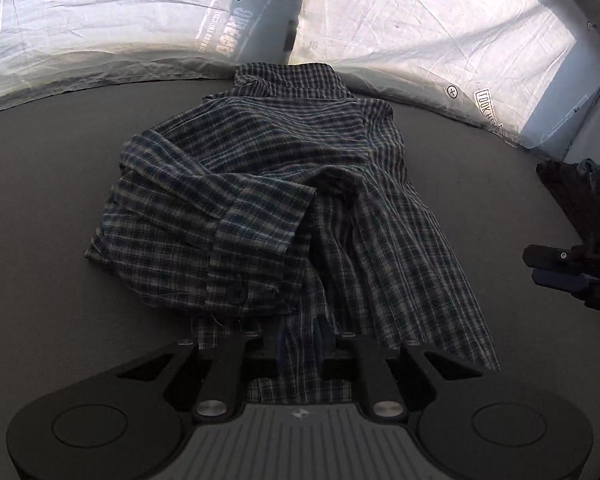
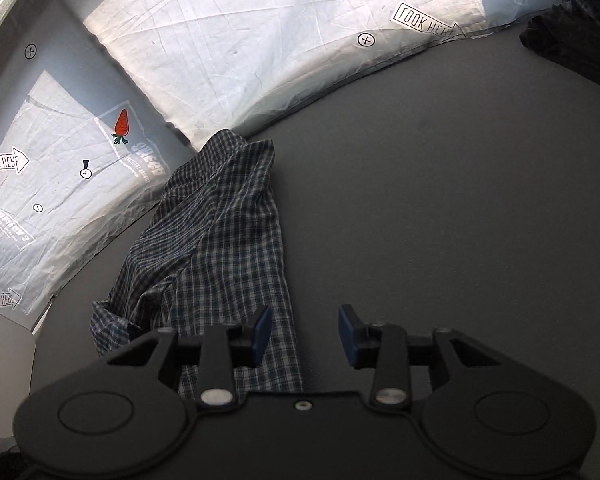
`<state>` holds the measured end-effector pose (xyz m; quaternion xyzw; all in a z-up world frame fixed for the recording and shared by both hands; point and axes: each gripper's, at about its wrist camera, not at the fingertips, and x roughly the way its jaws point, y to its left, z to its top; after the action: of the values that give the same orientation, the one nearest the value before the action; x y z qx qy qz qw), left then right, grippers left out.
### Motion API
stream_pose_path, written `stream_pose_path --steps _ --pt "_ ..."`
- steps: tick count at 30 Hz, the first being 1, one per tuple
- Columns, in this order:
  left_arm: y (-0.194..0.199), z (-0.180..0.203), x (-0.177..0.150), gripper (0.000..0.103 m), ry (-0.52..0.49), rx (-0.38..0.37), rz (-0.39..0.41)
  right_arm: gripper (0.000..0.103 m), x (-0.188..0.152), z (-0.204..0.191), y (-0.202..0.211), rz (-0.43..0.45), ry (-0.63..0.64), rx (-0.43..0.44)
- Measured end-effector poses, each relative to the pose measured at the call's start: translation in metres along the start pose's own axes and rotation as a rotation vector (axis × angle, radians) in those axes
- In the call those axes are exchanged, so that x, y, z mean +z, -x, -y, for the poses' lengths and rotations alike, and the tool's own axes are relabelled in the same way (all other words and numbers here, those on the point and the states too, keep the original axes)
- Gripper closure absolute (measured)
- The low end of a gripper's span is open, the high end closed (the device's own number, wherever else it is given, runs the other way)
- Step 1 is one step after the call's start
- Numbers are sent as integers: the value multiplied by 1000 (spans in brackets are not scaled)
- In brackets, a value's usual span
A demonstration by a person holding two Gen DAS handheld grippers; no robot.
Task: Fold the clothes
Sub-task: 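Grasp the folded plaid shirt edge with the right tool and lift it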
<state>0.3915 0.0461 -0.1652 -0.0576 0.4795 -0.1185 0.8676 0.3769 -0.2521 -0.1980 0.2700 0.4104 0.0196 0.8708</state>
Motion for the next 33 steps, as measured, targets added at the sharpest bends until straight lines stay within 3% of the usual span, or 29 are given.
stream_pose_path --steps 3,4,5,6,10,13,16,21,28,29,32,33 --pt "6 -5 -17 61 69 -35 -44 76 -7 -5 -1 -15 -3 76" --pt "9 -11 -20 50 108 -25 -51 79 -8 -9 -3 -23 -4 109" --pt "12 -17 -22 42 147 -15 -58 86 -9 -13 -6 -32 -5 147" --pt "16 -22 -25 40 186 -4 -65 95 -10 -18 -9 -43 -8 192" --pt "19 -56 -32 38 390 46 -138 97 -11 -44 -34 -107 -36 356" --pt "17 -80 -33 36 484 114 -175 92 -10 -70 -57 -169 -6 387" --pt "17 -95 -33 31 530 139 -186 70 -8 -87 -79 -211 5 377" --pt "13 -102 -28 19 555 96 -195 66 1 -109 -107 -230 76 348" --pt "6 -98 -23 5 535 74 -216 63 0 -153 -129 -276 306 359" --pt "4 -98 -22 3 538 70 -217 67 -3 -159 -131 -290 356 344" --pt "2 -95 -21 3 524 74 -221 100 -9 -161 -128 -299 373 334" --pt "2 -93 -21 3 516 76 -219 100 -8 -156 -123 -291 326 354"
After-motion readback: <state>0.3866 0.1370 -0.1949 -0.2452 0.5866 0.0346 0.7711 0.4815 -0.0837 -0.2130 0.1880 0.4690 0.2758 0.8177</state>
